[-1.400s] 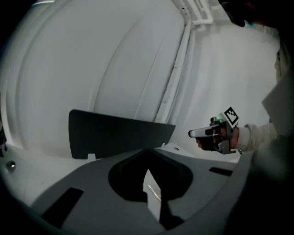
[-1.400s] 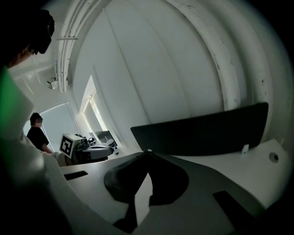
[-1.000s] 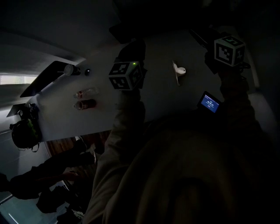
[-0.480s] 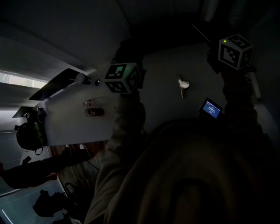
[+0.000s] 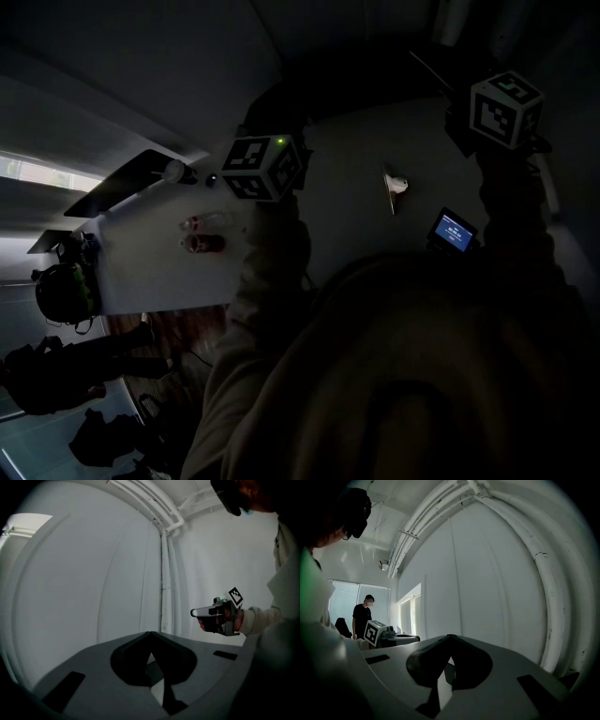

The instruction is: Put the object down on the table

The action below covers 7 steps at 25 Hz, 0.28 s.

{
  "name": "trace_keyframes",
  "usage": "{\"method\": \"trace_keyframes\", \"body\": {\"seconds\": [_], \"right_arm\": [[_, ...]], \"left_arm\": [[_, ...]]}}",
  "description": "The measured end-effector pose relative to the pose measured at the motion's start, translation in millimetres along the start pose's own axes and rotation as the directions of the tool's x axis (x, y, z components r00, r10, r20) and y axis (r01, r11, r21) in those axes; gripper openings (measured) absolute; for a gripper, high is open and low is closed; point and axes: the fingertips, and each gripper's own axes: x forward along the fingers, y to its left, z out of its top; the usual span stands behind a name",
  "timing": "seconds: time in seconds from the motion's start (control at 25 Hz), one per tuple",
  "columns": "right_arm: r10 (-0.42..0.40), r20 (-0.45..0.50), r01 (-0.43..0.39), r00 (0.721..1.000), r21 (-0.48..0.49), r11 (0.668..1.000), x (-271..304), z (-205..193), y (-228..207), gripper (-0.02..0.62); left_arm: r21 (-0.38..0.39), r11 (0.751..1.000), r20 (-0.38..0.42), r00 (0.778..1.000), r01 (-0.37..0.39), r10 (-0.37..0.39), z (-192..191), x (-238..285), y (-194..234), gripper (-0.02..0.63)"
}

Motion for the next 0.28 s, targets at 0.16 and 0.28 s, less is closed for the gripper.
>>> {"method": "trace_keyframes", "body": {"seconds": [0.16, 0.28], "right_arm": [[-0.015, -0.015, 0.016, 1.000, 0.005, 1.000, -1.1, 0.6, 0.7, 0.018], [-0.015, -0.020, 0.015, 1.000, 0.003, 1.000, 0.1, 0.3, 1.9, 0.018]], "left_arm": [[-0.009, 1.000, -0.003, 1.000, -0.001, 0.001, -2.0, -1.1, 0.6, 0.005], [-0.011, 1.000, 0.000, 1.000, -0.002, 0.002, -0.7, -2.4, 1.9, 0.005]]}}
